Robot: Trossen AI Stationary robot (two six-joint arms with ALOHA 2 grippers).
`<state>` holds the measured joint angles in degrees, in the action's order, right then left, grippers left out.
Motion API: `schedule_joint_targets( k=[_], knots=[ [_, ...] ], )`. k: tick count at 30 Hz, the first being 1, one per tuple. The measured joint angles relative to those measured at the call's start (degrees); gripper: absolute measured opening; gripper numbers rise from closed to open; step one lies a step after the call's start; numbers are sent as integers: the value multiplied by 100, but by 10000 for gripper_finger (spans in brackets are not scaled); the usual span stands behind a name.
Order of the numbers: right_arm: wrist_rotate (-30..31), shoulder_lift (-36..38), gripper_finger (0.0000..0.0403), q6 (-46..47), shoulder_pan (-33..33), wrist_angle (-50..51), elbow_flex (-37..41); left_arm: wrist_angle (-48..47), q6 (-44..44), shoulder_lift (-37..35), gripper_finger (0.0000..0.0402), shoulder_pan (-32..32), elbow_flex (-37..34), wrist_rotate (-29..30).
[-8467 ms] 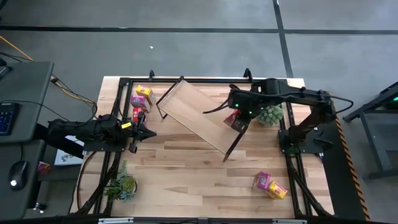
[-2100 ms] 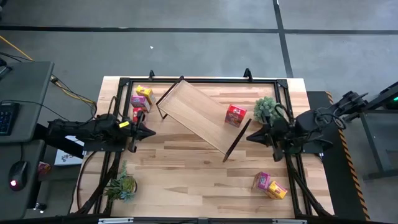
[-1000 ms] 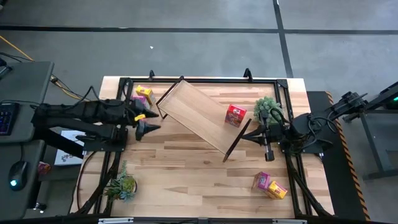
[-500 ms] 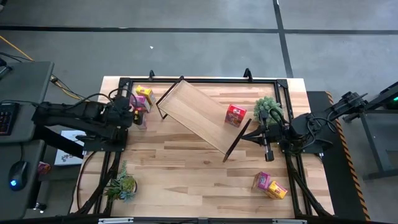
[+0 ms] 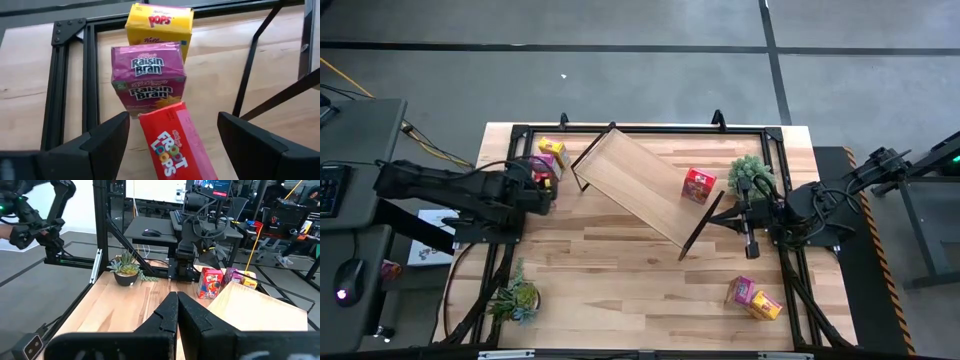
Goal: Stack cereal on shelf
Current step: Put the red cereal box on the shelf
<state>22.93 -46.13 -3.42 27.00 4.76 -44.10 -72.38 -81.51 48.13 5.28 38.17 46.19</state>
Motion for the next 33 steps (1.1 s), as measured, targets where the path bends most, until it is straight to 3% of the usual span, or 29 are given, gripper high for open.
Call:
schedule_joint_targets(
  k=[10,19,33],
  knots=[
    [15,0,0,-37,0,24,0,-3,-633,715,294,-120,0,82],
    [14,0,0,-50,0,63,0,46,-835,1478,294,-391,0,-208],
    [132,0,0,-68,-1,83,-1,327,-991,1907,292,-389,2,-563]
  ],
)
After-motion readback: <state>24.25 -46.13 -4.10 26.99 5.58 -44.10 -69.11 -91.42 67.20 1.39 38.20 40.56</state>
